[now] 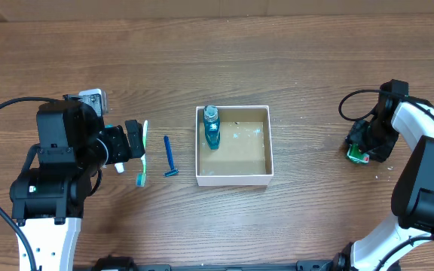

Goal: Pack container
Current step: 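Move the right gripper to the green Dettol soap and grasp it, then lower the soap into the box beside the bottle and release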

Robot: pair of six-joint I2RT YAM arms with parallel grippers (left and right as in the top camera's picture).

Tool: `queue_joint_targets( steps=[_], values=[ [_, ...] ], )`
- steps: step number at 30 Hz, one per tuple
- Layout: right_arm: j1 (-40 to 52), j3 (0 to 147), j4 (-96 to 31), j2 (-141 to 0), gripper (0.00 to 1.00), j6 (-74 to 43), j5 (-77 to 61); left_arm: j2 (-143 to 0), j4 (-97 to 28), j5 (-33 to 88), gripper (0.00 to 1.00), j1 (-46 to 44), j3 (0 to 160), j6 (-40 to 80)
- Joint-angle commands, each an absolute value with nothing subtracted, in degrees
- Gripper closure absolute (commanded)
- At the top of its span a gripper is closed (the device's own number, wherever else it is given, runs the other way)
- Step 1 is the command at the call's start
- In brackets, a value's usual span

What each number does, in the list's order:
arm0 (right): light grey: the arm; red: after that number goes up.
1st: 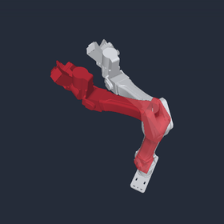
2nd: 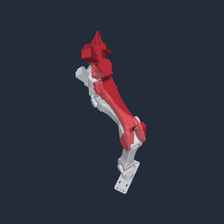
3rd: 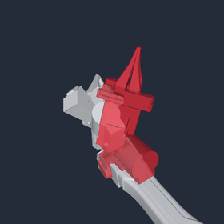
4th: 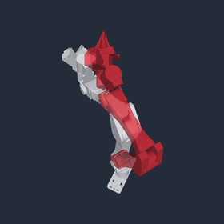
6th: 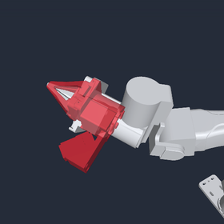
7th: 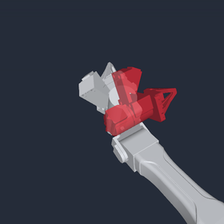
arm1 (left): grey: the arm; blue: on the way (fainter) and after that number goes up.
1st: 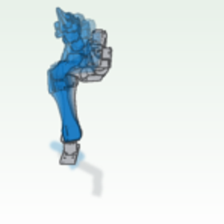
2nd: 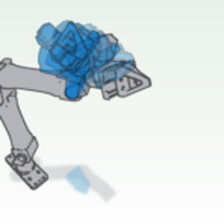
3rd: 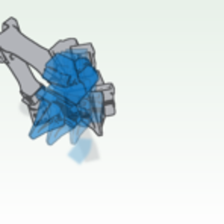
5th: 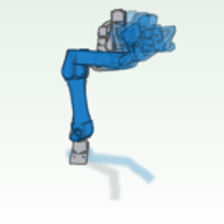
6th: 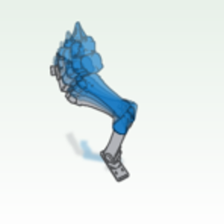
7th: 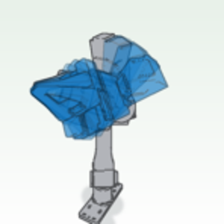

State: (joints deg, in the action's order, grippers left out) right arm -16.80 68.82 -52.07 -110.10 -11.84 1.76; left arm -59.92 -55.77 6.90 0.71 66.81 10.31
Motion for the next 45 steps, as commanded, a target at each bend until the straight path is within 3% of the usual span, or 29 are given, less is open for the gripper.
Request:
queue_joint_targets(
  steps=[1, 4, 12, 16, 21, 24, 28, 41, 45],
  values=[
    [-16.7, 68.9, -51.7, -111.2, 0.42, -11.9, 0.3, -60.0, -55.7, 7.0, 0.00, 0.3, 68.0, 9.0],
    [-16.4, 70.6, -53.3, -111.1, 0.52, -12.0, -0.4, -60.0, -55.7, 7.0, 0.00, 0.3, 68.0, 9.0],
    [-10.8, 79.9, -63.4, -102.0, 0.53, -11.9, -2.3, -60.0, -55.7, 6.9, 0.00, 0.4, 68.0, 9.0],
    [-0.2, 81.4, -63.1, -85.2, 0.53, -11.9, -2.3, -60.0, -55.7, 6.9, 0.00, 0.3, 68.0, 9.0],
    [16.1, 81.4, -61.3, -75.6, 0.54, -12.4, -2.2, -60.0, -55.7, 6.9, 0.00, 0.3, 68.0, 9.0],
    [26.4, 81.3, -60.1, -77.8, 0.53, -15.5, -1.0, -60.0, -55.6, 6.9, 0.00, 0.3, 68.0, 9.0],
    [31.7, 81.3, -58.3, -85.5, 0.53, -18.0, -1.0, -60.0, -55.7, 6.9, 0.00, 0.3, 68.0, 9.0],
    [33.7, 81.3, -50.9, -106.8, 0.52, -19.8, -1.0, -60.0, -55.7, 6.9, 0.00, 0.3, 68.0, 9.0],
    [33.7, 81.3, -50.0, -106.8, 0.26, -19.8, -1.0, -60.0, -55.7, 6.9, 0.00, 0.3, 68.0, 9.0]
  ],
)
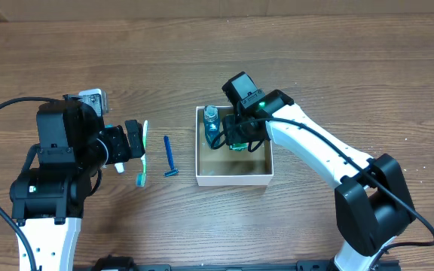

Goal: Pack container
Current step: 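Lower the soap into the box beside the bottle and release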

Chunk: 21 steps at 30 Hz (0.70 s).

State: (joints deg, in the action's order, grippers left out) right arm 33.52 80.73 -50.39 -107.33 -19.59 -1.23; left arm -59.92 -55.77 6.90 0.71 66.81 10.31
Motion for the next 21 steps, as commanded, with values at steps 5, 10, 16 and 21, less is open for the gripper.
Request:
queue_joint_targets(
  steps=[5, 10, 16, 21],
  values=[
    [33.7, 81.3, -50.0, -106.8, 0.26, -19.8, -1.0, -60.0, -55.7, 6.9, 0.00, 0.3, 68.0, 9.0],
    [33.7, 82.5, -52.3, -102.3, 0.25, -19.8, 2.1, -60.0, -55.9, 6.9, 0.00, 0.3, 68.0, 9.0],
    [31.6, 88.5, -55.8, -85.1, 0.00, -19.7, 11.4, -60.0, -55.9, 6.9, 0.00, 0.4, 68.0, 9.0],
    [16.0, 88.5, -63.6, -76.4, 0.00, -19.7, 7.8, -60.3, -55.7, 7.5, 0.00, -0.5, 68.0, 9.0]
  ],
)
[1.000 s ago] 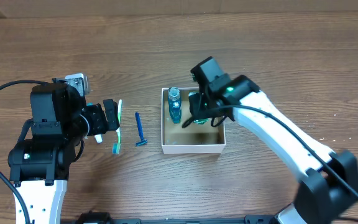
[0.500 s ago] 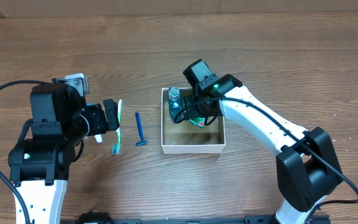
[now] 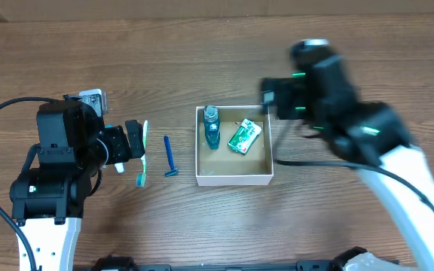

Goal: Pack container
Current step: 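Lower the soap into the box beside the bottle and release, then grasp the blue razor with the left gripper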

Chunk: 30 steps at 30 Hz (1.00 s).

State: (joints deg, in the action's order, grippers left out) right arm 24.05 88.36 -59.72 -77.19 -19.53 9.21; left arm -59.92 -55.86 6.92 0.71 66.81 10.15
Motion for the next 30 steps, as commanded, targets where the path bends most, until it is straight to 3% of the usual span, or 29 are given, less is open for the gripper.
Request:
queue_joint_targets(
  steps=[1, 8, 16, 23, 25, 27, 30],
  values=[
    [12.1, 88.3, -65.9, -76.3, 0.00, -19.7, 6.2, -60.9, -55.7, 7.3, 0.00, -1.8, 68.0, 9.1],
    [-4.9, 77.0, -67.6, -76.5, 0.00, -16.6, -1.7, -76.0, -55.4, 2.7, 0.00, -10.2, 68.0, 15.6],
    [-5.4, 74.9, -66.3, -76.6, 0.00, -16.5, -2.7, -101.1, -50.0, 5.2, 0.00, -10.3, 68.0, 18.5],
    [-5.4, 74.9, -66.3, -76.6, 0.00, -16.5, -2.7, -110.7, -45.3, 4.8, 0.00, -10.6, 68.0, 18.4],
    [-5.4, 74.9, -66.3, -76.6, 0.00, -16.5, -2.7, -111.4, -44.9, 4.0, 0.05, -10.9, 68.0, 18.5],
    [-5.4, 74.9, -66.3, -76.6, 0.00, -16.5, -2.7, -112.5, -45.1, 4.1, 0.18, -11.6, 68.0, 18.5],
    [-5.4, 74.9, -66.3, -76.6, 0.00, -16.5, -2.7, -113.3, -45.3, 4.1, 0.45, -12.7, 68.0, 18.5]
  ],
)
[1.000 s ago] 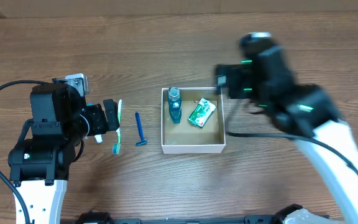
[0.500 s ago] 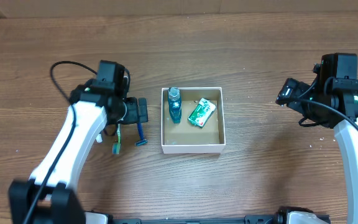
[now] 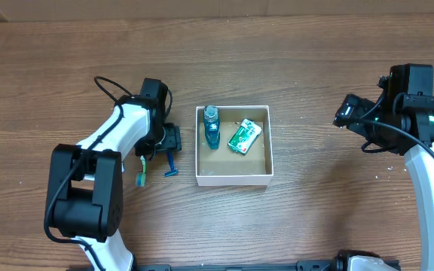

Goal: Pack container
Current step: 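Grasp the blue razor with the left gripper, then place the razor into the box and open the left gripper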

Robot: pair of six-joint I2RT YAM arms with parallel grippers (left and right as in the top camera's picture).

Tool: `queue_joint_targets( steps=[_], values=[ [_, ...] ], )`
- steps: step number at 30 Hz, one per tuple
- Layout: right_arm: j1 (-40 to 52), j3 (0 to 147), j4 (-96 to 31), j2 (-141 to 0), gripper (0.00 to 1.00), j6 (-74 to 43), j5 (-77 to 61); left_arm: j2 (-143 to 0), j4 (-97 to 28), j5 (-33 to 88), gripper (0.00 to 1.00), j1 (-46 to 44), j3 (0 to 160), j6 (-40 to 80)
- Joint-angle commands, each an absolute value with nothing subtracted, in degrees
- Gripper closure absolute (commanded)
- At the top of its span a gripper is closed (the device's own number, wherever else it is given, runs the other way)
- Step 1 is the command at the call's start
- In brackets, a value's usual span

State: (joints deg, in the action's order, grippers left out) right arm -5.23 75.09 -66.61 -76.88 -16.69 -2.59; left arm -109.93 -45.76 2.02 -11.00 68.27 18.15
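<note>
A white box [image 3: 232,179] with a brown floor stands mid-table. Inside it, a blue bottle [image 3: 212,129] stands at the left and a green packet [image 3: 243,136] lies beside it. Just left of the box lies a blue razor [image 3: 172,165], and further left a green-and-white toothbrush [image 3: 142,175]. My left gripper [image 3: 169,141] hangs over the razor's far end and hides it. Its fingers look open and point down. My right gripper [image 3: 345,114] is well to the right of the box, apparently open, with nothing in it.
The left arm's white links [image 3: 111,139] reach in from the left over the wooden table [image 3: 217,53]. A black cable [image 3: 115,84] loops behind the left wrist. The right arm [image 3: 428,150] stands along the right edge.
My left arm has swung from its place at the left to the razor, its gripper now over the razor's far end. My right arm has pulled back from beside the box to the right.
My right gripper was at the far right on a green packet while the box held only the bottle. Then it was over the box with the packet. Then the packet lay in the box and the gripper was beside it. Now the left gripper is at the razor.
</note>
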Motion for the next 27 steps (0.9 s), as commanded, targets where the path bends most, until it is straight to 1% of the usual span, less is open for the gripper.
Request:
queue_joint_targets(
  steps=[1, 5, 7, 8, 9, 11, 16, 20, 23, 24, 27],
  values=[
    [-5.4, 74.9, -66.3, -76.6, 0.00, -16.5, -2.7, -113.3, -45.4, 4.1, 0.54, -12.9, 68.0, 18.5],
    [-5.4, 74.9, -66.3, -76.6, 0.00, -16.5, -2.7, -113.3, -46.2, 4.1, 0.78, -13.2, 68.0, 18.5],
    [-5.4, 74.9, -66.2, -76.6, 0.00, -16.5, -2.7, -113.3, -46.7, 4.1, 0.81, -13.2, 68.0, 18.5],
    [-5.4, 74.9, -66.3, -76.6, 0.00, -16.5, -2.7, -113.3, -47.0, 4.1, 0.85, -13.2, 68.0, 18.5],
    [-5.4, 74.9, -66.3, -76.6, 0.00, -16.5, -2.7, -113.3, -47.2, 4.1, 0.85, -13.2, 68.0, 18.5],
    [-5.4, 74.9, -66.3, -76.6, 0.00, -16.5, -2.7, -113.3, -47.7, 4.1, 0.96, -13.2, 68.0, 18.5],
    [-5.4, 74.9, -66.3, -76.6, 0.00, -16.5, -2.7, -111.1, -50.9, 4.0, 0.96, -13.2, 70.1, 18.4],
    [-5.4, 74.9, -66.3, -76.6, 0.00, -16.5, -2.7, -102.0, -55.2, 3.6, 0.96, -14.0, 74.2, 17.3],
    [-5.4, 74.9, -66.1, -76.6, 0.00, -16.5, -2.7, -91.2, -57.1, -2.6, 0.96, -17.9, 76.4, 16.2],
    [-5.4, 74.9, -66.1, -76.6, 0.00, -16.5, -2.7, -86.5, -56.8, -5.0, 0.96, -20.5, 76.7, 14.4],
    [-5.4, 74.9, -66.1, -76.6, 0.00, -16.5, -2.7, -79.7, -54.3, -8.0, 0.96, -27.1, 76.7, 9.3]
  ],
)
